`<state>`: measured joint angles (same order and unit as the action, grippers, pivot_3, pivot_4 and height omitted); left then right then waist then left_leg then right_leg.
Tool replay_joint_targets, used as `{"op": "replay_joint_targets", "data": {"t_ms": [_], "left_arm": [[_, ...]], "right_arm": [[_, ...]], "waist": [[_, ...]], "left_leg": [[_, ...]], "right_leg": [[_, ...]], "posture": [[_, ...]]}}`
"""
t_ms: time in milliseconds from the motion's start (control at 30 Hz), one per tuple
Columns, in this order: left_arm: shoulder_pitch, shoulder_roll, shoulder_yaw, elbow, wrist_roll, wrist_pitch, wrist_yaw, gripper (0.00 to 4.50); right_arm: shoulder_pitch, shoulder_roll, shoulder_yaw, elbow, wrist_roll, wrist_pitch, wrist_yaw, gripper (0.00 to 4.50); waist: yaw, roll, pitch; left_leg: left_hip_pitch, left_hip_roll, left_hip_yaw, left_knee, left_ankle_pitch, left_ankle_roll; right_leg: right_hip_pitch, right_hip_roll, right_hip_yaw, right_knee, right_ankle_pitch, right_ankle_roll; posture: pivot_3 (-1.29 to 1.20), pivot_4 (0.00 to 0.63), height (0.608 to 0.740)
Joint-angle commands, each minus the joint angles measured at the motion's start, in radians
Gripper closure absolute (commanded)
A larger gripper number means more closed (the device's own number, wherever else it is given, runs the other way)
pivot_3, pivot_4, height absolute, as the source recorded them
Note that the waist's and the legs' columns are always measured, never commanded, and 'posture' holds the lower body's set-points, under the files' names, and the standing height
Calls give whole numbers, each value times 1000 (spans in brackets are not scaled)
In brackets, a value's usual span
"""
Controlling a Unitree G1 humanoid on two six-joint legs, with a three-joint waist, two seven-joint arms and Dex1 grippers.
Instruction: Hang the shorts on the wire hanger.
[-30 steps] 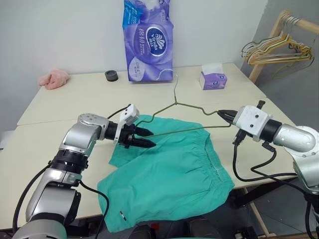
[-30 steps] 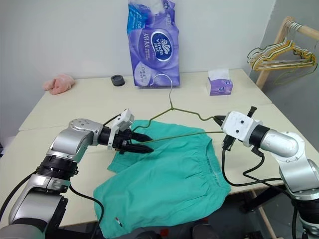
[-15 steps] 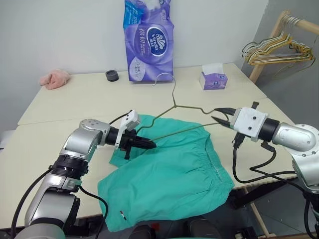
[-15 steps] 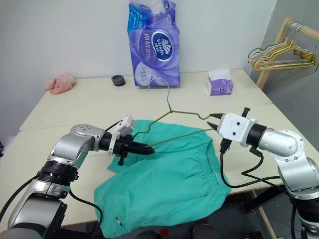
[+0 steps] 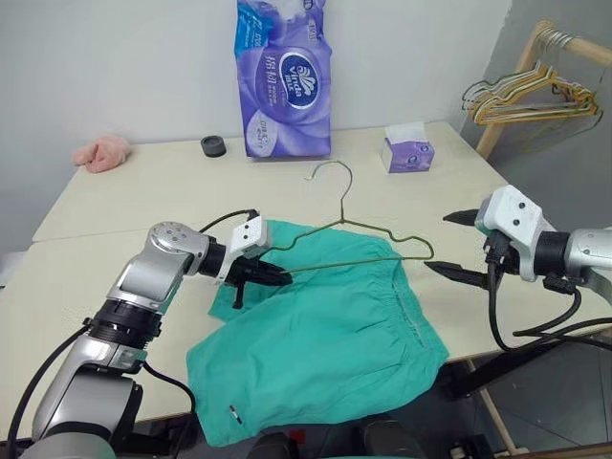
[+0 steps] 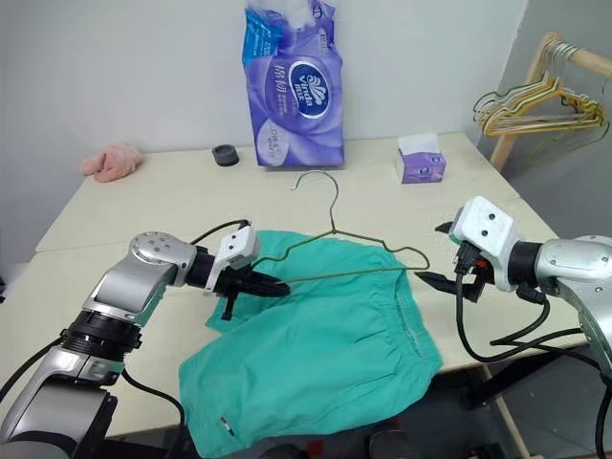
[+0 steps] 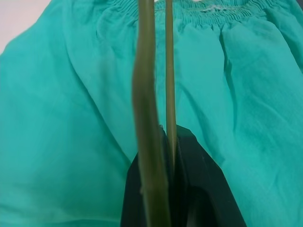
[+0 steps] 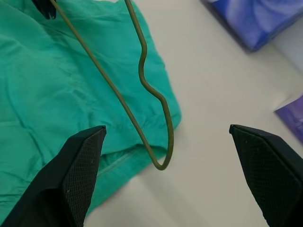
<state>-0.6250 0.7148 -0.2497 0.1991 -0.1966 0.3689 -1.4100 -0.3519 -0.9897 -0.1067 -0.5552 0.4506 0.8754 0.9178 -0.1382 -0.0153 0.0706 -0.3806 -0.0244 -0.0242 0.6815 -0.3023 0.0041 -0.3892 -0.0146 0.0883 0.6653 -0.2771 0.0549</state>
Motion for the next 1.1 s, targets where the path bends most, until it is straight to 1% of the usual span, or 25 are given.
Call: {"op": "replay_joint_targets", "data": {"t_ms": [33, 167, 333, 467, 533, 600, 933, 967, 1100], "left_arm": [[-32, -4, 4, -54, 1, -27, 0, 4500], [-22, -1, -3, -89, 3, -37, -6, 4500], [0, 14, -10, -100, 20, -78, -11, 4500], [9, 18, -10, -91, 26, -102, -11, 4500], [20, 24, -13, -82, 37, -127, -11, 4500], [31, 25, -12, -69, 45, -148, -10, 4500], [39, 7, -13, -39, 50, -179, -11, 4500], [38, 4, -13, -42, 49, -175, -10, 4500], [34, -5, -13, -54, 51, -164, -7, 4500]], "right_arm": [[-46, -16, 55, 7, 50, 69, 32, 21], [-82, -18, 137, 65, 40, 63, 57, 21], [-153, -11, 250, 181, -28, 12, 85, 21], [-188, -1, 283, 203, -25, 28, 105, 21], [-190, -10, 300, 193, -26, 33, 121, 380], [-189, -14, 308, 179, -22, 44, 130, 854], [-183, 9, 353, 161, -50, 73, 110, 4241], [-183, 8, 369, 158, -60, 71, 111, 4470], [-183, 13, 403, 153, -94, 56, 113, 4470]], "waist": [[0, 0, 0], [0, 0, 0], [-1, 0, 0], [-1, 0, 0], [0, 0, 0], [0, 0, 0], [0, 0, 0], [0, 0, 0], [0, 0, -1]], "left_leg": [[0, 0, 0, 0, 0, 0], [0, 0, 0, 0, 0, 0], [0, 0, 1, 0, 0, 0], [0, 0, 0, 0, 0, 0], [0, 0, 0, 0, 0, 0], [-1, 0, 0, 0, 0, 0], [0, 0, 0, 0, 0, 0], [0, 0, 0, 0, 0, 0], [-1, 0, 0, 0, 0, 0]], "right_leg": [[0, 0, 0, 0, 0, 0], [0, 0, 0, -1, 0, 0], [0, 0, 0, 0, 0, 0], [-1, 0, -1, 0, 0, 0], [-1, 0, -1, 0, 0, 0], [-1, 0, -1, 0, 0, 0], [-1, -1, -2, 0, 0, 0], [-1, -1, -2, 0, 0, 0], [-1, -1, -2, 0, 0, 0]], "posture": [[-172, 43, 740], [-169, 41, 740], [-160, 38, 740], [-153, 37, 740], [-153, 37, 740], [-153, 37, 740], [-156, 41, 740], [-156, 41, 740], [-154, 39, 740]]}}
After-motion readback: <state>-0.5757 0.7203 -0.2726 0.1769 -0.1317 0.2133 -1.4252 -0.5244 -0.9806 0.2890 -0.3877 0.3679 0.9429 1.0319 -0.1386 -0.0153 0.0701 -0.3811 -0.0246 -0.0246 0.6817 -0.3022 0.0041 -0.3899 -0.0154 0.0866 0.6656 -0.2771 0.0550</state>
